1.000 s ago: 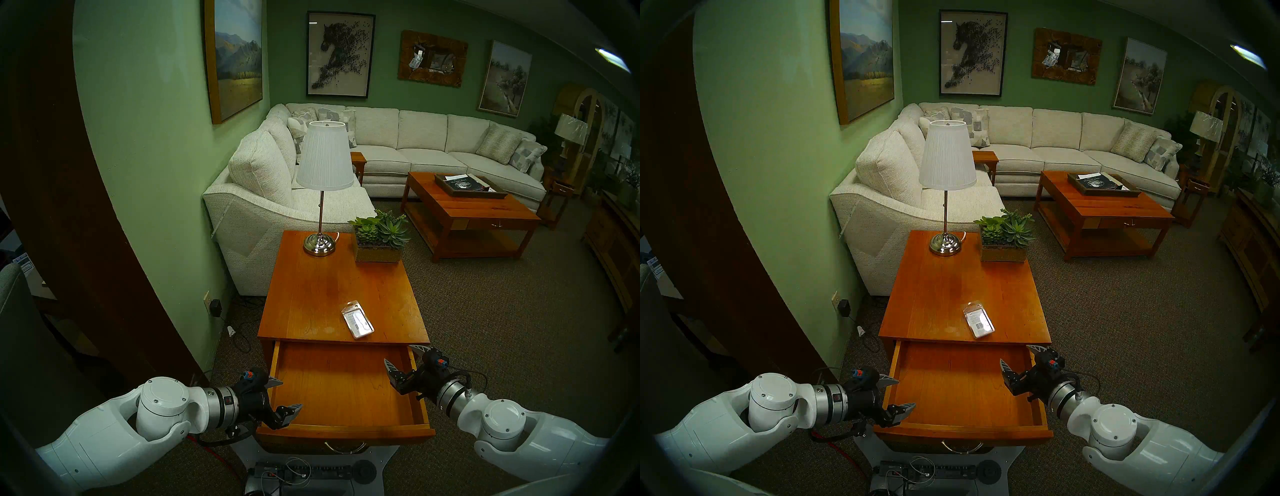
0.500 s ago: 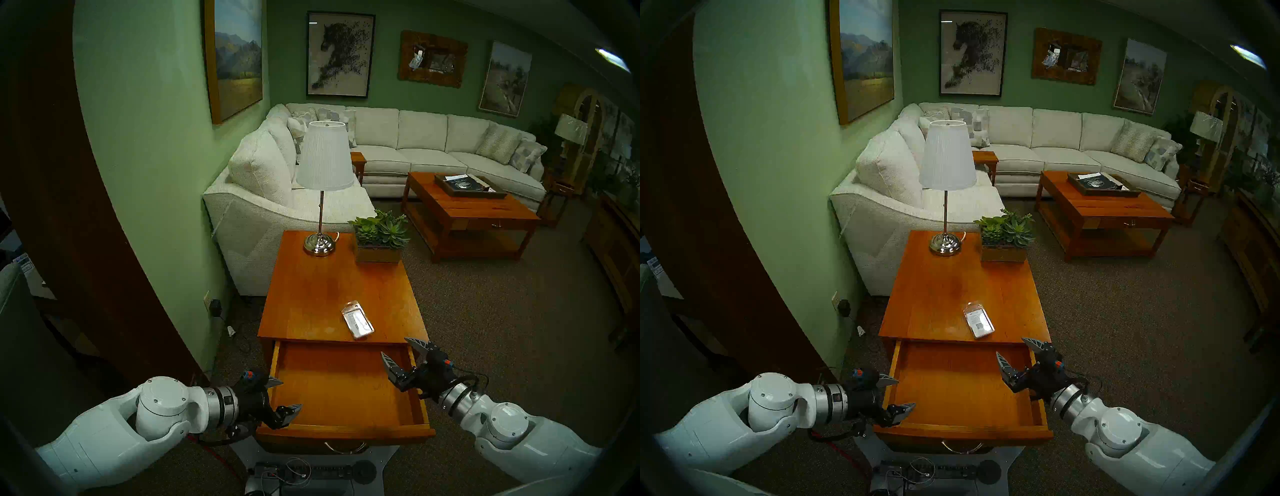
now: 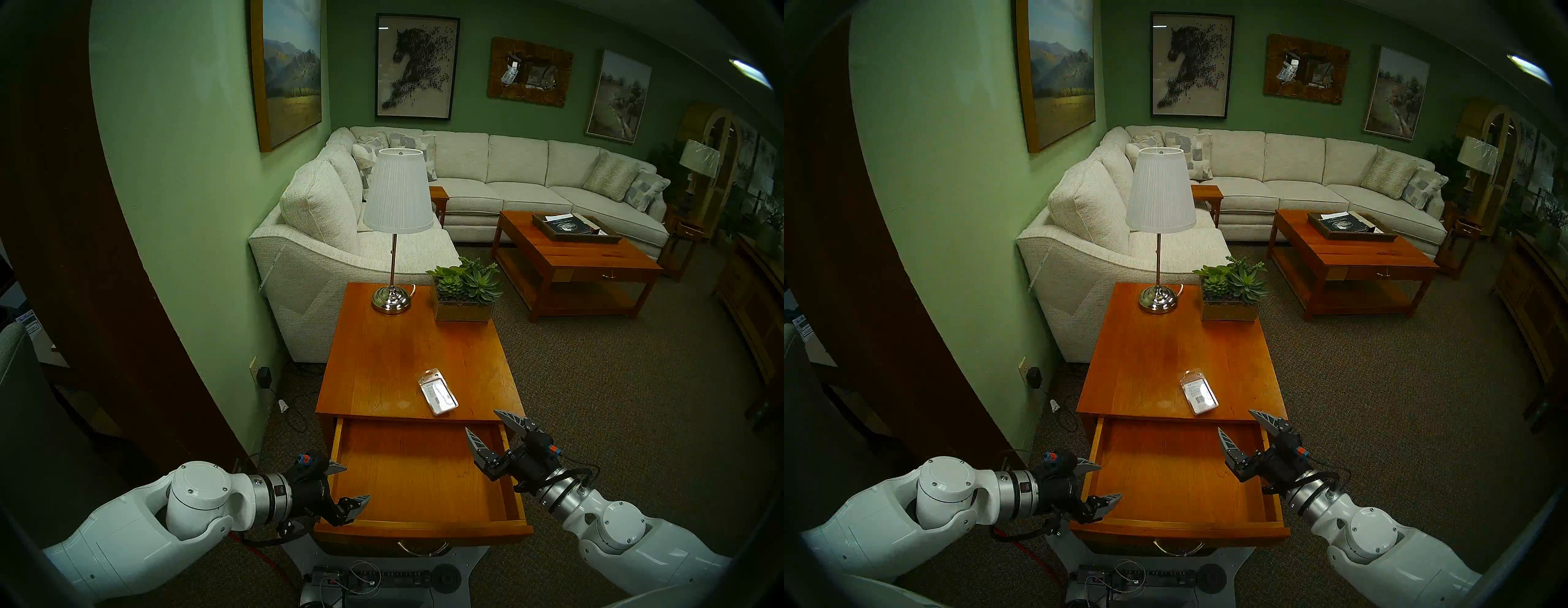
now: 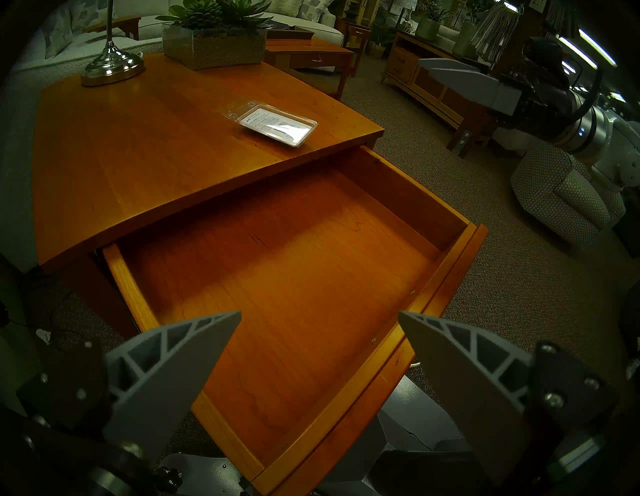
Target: Open the drawer, take out the contents and close the drawer
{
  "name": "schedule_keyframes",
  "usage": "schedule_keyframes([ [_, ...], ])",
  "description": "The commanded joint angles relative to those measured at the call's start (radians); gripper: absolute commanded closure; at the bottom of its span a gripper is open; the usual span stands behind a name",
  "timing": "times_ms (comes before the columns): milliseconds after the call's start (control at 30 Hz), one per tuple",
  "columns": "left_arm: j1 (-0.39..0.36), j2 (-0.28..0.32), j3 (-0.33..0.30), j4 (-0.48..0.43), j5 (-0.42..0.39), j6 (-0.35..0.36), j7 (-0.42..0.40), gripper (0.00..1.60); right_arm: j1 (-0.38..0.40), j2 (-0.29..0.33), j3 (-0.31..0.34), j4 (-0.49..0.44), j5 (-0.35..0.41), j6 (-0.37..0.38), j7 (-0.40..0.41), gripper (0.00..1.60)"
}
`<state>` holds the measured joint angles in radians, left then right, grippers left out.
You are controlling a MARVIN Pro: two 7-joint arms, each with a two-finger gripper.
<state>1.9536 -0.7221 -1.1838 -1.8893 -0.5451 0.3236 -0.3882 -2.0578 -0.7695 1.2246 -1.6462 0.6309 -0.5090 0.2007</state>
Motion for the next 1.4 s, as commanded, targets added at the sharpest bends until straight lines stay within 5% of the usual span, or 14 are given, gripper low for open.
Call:
schedule_keyframes([
  [0, 0.002, 0.016, -0.002, -0.046, 0.014, 0.005, 0.005, 0.00, 0.019, 0.002, 0.017, -0.016, 0.000, -0.030, 0.008, 0.00],
  [600, 0.115, 0.158, -0.023, -0.104, -0.031, 0.059, -0.098, 0.00, 0.017, -0.004, 0.024, -0.014, 0.000, -0.029, 0.018, 0.00],
  [1000, 0.044, 0.080, 0.114, 0.000, 0.062, 0.069, -0.126, 0.00, 0.016, -0.007, 0.027, -0.014, -0.002, -0.028, 0.021, 0.00],
  [1367, -0.018, -0.021, 0.199, 0.056, 0.186, 0.078, -0.050, 0.04, 0.016, -0.008, 0.028, -0.013, -0.002, -0.027, 0.022, 0.00],
])
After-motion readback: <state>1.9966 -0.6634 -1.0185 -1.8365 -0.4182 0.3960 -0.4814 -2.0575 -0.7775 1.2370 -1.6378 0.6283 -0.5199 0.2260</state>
